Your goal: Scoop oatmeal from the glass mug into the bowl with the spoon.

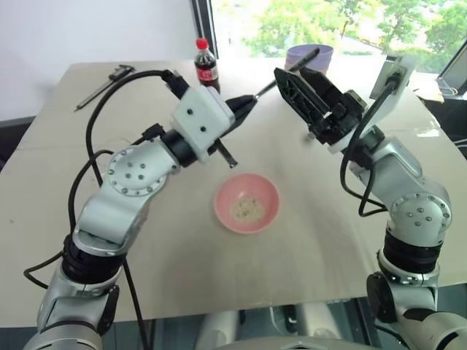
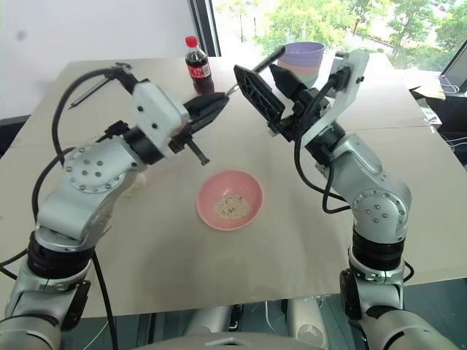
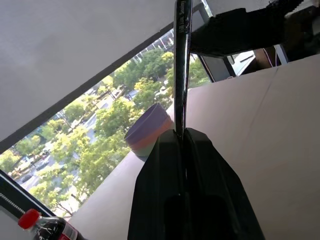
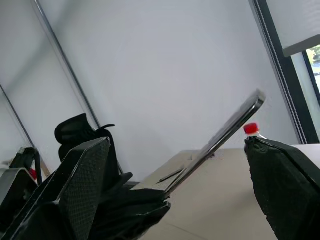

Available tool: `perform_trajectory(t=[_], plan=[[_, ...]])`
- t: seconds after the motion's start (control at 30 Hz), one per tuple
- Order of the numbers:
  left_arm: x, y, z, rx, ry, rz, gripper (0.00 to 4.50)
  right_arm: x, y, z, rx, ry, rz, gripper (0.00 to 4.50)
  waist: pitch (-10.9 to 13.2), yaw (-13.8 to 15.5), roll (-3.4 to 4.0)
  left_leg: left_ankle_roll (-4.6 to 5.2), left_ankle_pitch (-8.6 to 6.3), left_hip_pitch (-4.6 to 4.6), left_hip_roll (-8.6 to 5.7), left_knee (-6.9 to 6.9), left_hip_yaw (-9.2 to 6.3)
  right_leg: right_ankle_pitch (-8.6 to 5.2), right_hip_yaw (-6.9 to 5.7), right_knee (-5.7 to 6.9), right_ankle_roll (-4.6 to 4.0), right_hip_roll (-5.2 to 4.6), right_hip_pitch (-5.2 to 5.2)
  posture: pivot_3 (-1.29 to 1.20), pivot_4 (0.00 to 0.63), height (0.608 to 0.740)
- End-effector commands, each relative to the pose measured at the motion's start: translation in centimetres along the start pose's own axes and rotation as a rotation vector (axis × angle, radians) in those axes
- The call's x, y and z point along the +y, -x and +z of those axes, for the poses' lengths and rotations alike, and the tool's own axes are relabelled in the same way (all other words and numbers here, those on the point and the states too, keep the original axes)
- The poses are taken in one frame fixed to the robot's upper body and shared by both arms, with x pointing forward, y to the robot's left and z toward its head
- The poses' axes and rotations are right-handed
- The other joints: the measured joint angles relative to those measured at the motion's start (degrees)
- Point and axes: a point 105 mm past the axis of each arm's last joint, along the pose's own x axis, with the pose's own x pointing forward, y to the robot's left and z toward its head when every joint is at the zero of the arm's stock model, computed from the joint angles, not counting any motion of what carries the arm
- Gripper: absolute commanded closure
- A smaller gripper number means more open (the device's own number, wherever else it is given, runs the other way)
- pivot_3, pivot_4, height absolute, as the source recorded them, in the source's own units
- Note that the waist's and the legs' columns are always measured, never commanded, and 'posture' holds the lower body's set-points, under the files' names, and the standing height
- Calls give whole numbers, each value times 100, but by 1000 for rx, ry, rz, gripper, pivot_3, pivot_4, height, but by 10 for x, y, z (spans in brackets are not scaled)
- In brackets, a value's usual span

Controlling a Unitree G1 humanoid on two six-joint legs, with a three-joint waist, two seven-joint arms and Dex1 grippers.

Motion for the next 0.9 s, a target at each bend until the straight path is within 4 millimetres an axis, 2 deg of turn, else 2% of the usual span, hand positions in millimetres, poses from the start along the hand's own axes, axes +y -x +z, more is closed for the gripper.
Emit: perform_trajectory(t=[0.03, 0.37, 0.4, 0.47, 0.57, 0.7, 0.9], plan=[[3, -2, 11, -54, -109, 15, 4405, 9, -4, 15, -52, 2, 36, 0, 0, -9, 0, 0, 0, 0, 0, 0, 1, 0, 1, 0, 0, 0, 0, 0, 150, 740], [1, -1, 8, -61, -197, -6, 4405, 6, -7, 15, -47, -50, 24, 0, 0, -11, 0, 1, 0, 1, 3, 3, 1, 0, 1, 8, 0, 1, -1, 0, 150, 740], [1, -1, 8, -60, -197, -8, 4500, 5, -7, 15, -46, -50, 24, 539, 0, -11, 0, 1, 0, 1, 3, 4, 1, 0, 1, 9, 0, 1, -1, 0, 150, 740], [2, 0, 5, -52, -206, -14, 4500, 4, -6, 16, -46, -44, 20, 1306, 0, -12, 0, 2, 0, 0, 3, 8, 1, 0, 1, 11, 0, 1, -1, 0, 150, 740], [7, 1, 1, -44, -207, -9, 4500, 2, -4, 18, -38, -28, 20, 2805, 0, -12, 0, 2, -1, -1, 3, 12, 1, 0, 1, 12, 0, 1, -1, 0, 150, 740], [10, 2, -1, -42, -209, -10, 4500, 0, 0, 18, -23, -14, 22, 4467, 1, -17, 2, 2, -1, 0, 4, 14, 1, 0, 1, 16, 0, 2, -1, 0, 150, 740], [7, 0, -2, -55, -175, -27, 4500, -2, 1, 18, -9, -8, 24, 4467, 1, -11, 2, 4, -2, -5, 4, 28, 0, 0, -2, 18, 1, 1, -1, 0, 150, 740]])
